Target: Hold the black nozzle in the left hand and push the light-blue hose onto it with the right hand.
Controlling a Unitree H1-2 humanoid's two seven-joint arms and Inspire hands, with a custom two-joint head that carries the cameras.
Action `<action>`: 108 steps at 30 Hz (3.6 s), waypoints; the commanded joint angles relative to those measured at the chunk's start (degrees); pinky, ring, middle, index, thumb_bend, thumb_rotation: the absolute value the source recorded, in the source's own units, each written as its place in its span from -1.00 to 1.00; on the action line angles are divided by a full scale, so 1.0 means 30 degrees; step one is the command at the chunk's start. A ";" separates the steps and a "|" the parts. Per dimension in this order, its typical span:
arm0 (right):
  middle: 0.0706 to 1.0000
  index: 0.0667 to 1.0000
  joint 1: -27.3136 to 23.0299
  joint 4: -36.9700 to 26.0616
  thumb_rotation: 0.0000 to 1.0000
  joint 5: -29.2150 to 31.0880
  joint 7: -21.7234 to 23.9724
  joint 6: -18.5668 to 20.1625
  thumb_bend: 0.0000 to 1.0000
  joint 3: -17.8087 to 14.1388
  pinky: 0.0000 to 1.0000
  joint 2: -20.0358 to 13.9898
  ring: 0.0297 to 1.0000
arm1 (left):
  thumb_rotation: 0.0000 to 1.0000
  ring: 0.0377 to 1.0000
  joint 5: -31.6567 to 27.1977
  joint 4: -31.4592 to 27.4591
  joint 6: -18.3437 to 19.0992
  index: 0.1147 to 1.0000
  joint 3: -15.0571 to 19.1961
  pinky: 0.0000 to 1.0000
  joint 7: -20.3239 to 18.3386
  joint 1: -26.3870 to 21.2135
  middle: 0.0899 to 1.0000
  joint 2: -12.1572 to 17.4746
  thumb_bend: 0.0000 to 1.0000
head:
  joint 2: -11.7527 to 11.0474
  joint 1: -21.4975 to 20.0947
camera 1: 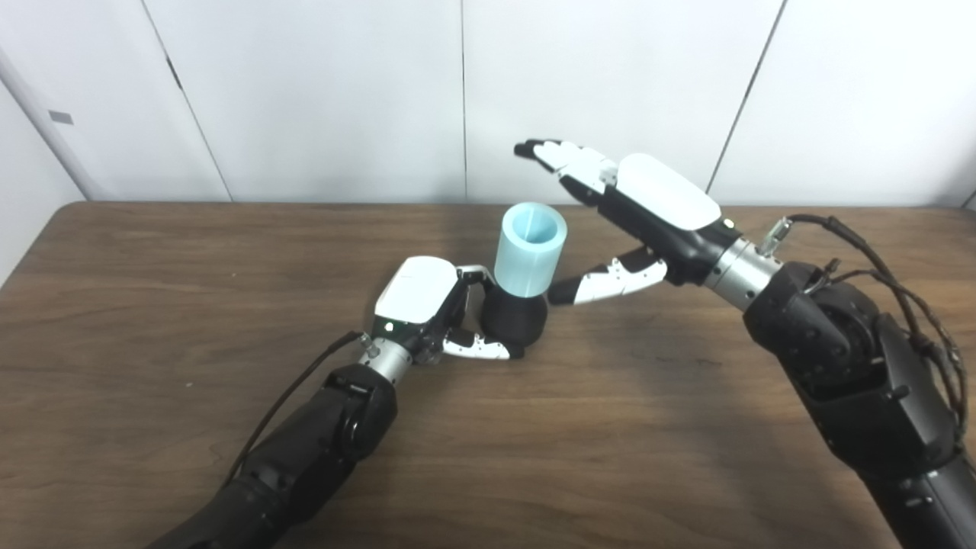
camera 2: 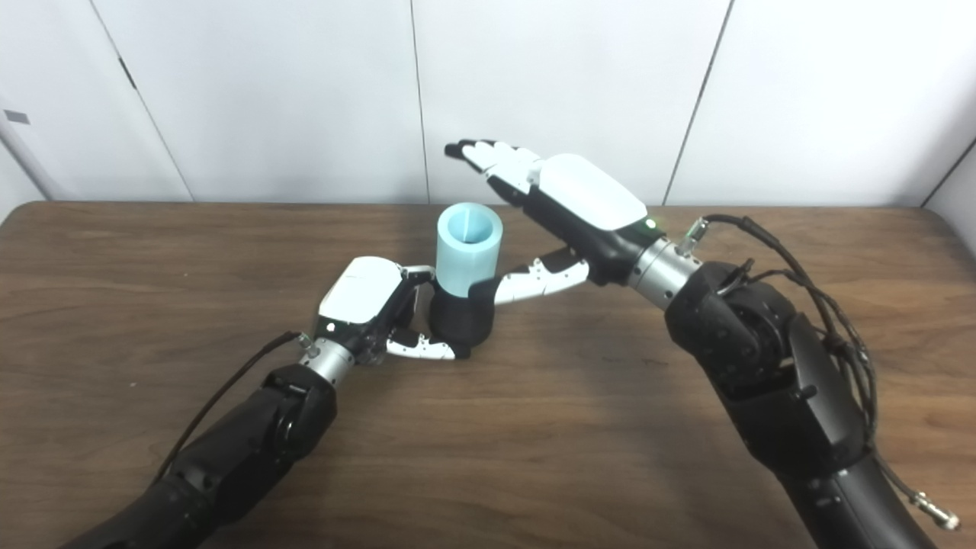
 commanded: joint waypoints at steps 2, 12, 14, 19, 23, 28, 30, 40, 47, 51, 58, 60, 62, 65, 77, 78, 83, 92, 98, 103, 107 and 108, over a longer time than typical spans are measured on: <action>1.00 1.00 -0.0498 -0.0754 0.99 -0.0579 -0.0359 -0.1121 0.43 -0.0258 1.00 -0.0534 1.00 | -1.00 -0.40 0.0800 0.1579 -0.0363 -0.07 -0.1683 -0.48 -0.3120 0.2093 -0.29 -0.0464 0.03 | 0.0024 0.0074; 1.00 1.00 -0.0428 -0.0589 1.00 -0.1895 0.0410 -0.1781 0.52 0.0277 1.00 -0.0644 1.00 | -1.00 -0.41 0.0873 0.1832 -0.0485 -0.07 -0.1738 -0.49 -0.2956 0.2028 -0.29 -0.0551 0.02 | -0.0034 0.0056; 1.00 1.00 -0.0399 -0.0605 1.00 -0.1971 0.0580 -0.1850 0.53 0.0342 1.00 -0.0639 1.00 | -1.00 -0.40 0.0887 0.1908 -0.0514 -0.07 -0.1761 -0.48 -0.2968 0.1989 -0.29 -0.0576 0.03 | -0.0050 0.0067; 1.00 1.00 -0.0334 -0.0600 1.00 -0.2246 0.1052 -0.2076 0.55 0.0688 1.00 -0.0901 1.00 | -1.00 -0.43 0.0885 0.2009 -0.0578 -0.08 -0.1697 -0.52 -0.2755 0.1979 -0.30 -0.0658 0.03 | -0.0035 0.0195; 1.00 1.00 -0.0193 -0.0595 1.00 -0.2255 0.1338 -0.2062 0.56 0.0817 1.00 -0.0930 1.00 | -1.00 -0.38 0.0817 0.1777 -0.0299 -0.07 -0.1713 -0.47 -0.3253 0.1971 -0.28 -0.0637 0.03 | -0.0021 0.0259; 1.00 1.00 -0.0116 -0.0870 1.00 -0.2046 0.2241 -0.1506 0.58 0.1013 1.00 -0.0903 1.00 | -1.00 -0.39 0.0869 0.1784 -0.0553 -0.08 -0.1699 -0.48 -0.2863 0.2026 -0.28 -0.0611 0.03 | 0.0043 0.0313; 1.00 1.00 -0.0132 -0.0849 1.00 -0.2045 0.2470 -0.1503 0.57 0.1098 0.99 -0.0897 1.00 | -1.00 -0.44 0.0849 0.1841 -0.0708 -0.08 -0.1689 -0.52 -0.2734 0.2029 -0.30 -0.0604 0.03 | 0.0052 0.0298; 1.00 0.95 -0.0156 -0.0371 1.00 -0.1824 0.3314 -0.1580 0.59 0.1662 0.90 -0.0972 1.00 | -1.00 -0.43 0.0744 0.1551 -0.0476 -0.08 -0.1615 -0.51 -0.2990 0.2130 -0.30 -0.0569 0.03 | 0.0144 0.0246; 0.97 0.91 -0.0074 0.0073 1.00 -0.1907 0.3259 -0.1461 0.64 0.2139 0.88 -0.0680 1.00 | -1.00 -0.42 0.0837 0.1517 -0.0539 -0.08 -0.1636 -0.51 -0.2789 0.2154 -0.29 -0.0578 0.03 | 0.0194 0.0282; 1.00 0.97 -0.0248 0.0284 1.00 -0.2390 0.3593 -0.1176 0.68 0.2523 0.89 -0.0695 1.00 | -1.00 -0.43 0.0725 0.1428 -0.0477 -0.08 -0.1615 -0.50 -0.3026 0.2156 -0.29 -0.0573 0.03 | 0.0266 0.0318; 0.98 0.93 -0.0462 0.0349 1.00 -0.3112 0.3705 -0.1033 0.66 0.2547 0.90 -0.1239 1.00 | -1.00 -0.46 0.0798 0.1242 -0.0375 -0.09 -0.1612 -0.54 -0.3033 0.2205 -0.31 -0.0476 0.03 | 0.0334 0.0246; 0.99 0.92 -0.0548 0.0282 1.00 -0.3344 0.3807 -0.0969 0.65 0.2525 0.93 -0.1390 1.00 | -1.00 -0.47 0.0810 0.1199 -0.0368 -0.08 -0.1635 -0.54 -0.3077 0.2195 -0.31 -0.0459 0.03 | 0.0340 0.0222; 0.99 0.91 -0.0584 0.0226 1.00 -0.3633 0.3776 -0.0916 0.62 0.2483 0.95 -0.1488 1.00 | -1.00 -0.42 0.0797 0.1217 -0.0438 -0.08 -0.1656 -0.50 -0.3087 0.2172 -0.29 -0.0452 0.03 | 0.0340 0.0243; 0.99 0.89 -0.0608 0.0105 1.00 -0.4101 0.3830 -0.0652 0.60 0.2459 0.96 -0.1517 1.00 | -1.00 -0.41 0.0789 0.1196 -0.0434 -0.07 -0.1680 -0.49 -0.3177 0.2156 -0.29 -0.0443 0.03 | 0.0351 0.0267; 0.96 0.88 -0.0634 -0.0097 1.00 -0.6188 0.4340 0.0740 0.60 0.2936 0.95 -0.1315 1.00 | -1.00 -0.49 0.0817 0.1102 -0.0368 -0.08 -0.1631 -0.57 -0.3100 0.2250 -0.31 -0.0343 0.02 | 0.0452 0.0263; 0.96 0.88 -0.0610 -0.0131 1.00 -0.6139 0.4392 0.0766 0.60 0.2958 0.95 -0.1316 1.00 | -1.00 -0.49 0.0833 0.1088 -0.0346 -0.08 -0.1644 -0.57 -0.3129 0.2239 -0.31 -0.0343 0.02 | 0.0452 0.0263; 0.96 0.89 -0.0470 -0.0240 1.00 -0.5741 0.4611 0.0812 0.61 0.3123 0.95 -0.1326 1.00 | -1.00 -0.49 0.0787 0.1183 -0.0556 -0.08 -0.1642 -0.56 -0.3003 0.2199 -0.32 -0.0374 0.03 | 0.0452 0.0263; 0.95 0.89 -0.0167 -0.0159 1.00 -0.3714 0.4440 0.0888 0.61 0.3333 0.76 -0.0992 0.92 | -1.00 -0.43 0.0737 0.0965 -0.0257 -0.08 -0.1575 -0.52 -0.3272 0.2186 -0.29 -0.0317 0.03 | 0.0516 0.0234; 0.90 0.85 -0.0199 -0.0588 0.97 -0.3563 0.4587 0.0837 0.60 0.3682 0.69 -0.1061 0.90 | -1.00 -0.39 0.0571 0.0743 -0.0138 -0.08 -0.1470 -0.48 -0.3475 0.2185 -0.28 -0.0315 0.03 | 0.0613 0.0290; 0.90 0.85 -0.0153 -0.0831 1.00 -0.3275 0.5103 0.1044 0.64 0.3897 0.77 -0.1227 0.91 | -1.00 -0.44 0.0571 0.0865 -0.0202 -0.08 -0.1482 -0.53 -0.3407 0.2107 -0.30 -0.0386 0.03 | 0.0617 0.0289; 0.89 0.84 -0.0130 -0.0929 1.00 -0.3420 0.5242 0.1116 0.65 0.4096 0.81 -0.1353 0.91 | -1.00 -0.48 0.0606 0.1087 -0.0490 -0.09 -0.1504 -0.56 -0.3111 0.2070 -0.31 -0.0411 0.03 | 0.0689 0.0357; 0.89 0.84 -0.0146 -0.0954 1.00 -0.3579 0.5274 0.1075 0.65 0.4180 0.82 -0.1415 0.91 | -1.00 -0.47 0.0594 0.1055 -0.0483 -0.09 -0.1505 -0.55 -0.3155 0.2073 -0.30 -0.0395 0.03 | 0.0689 0.0357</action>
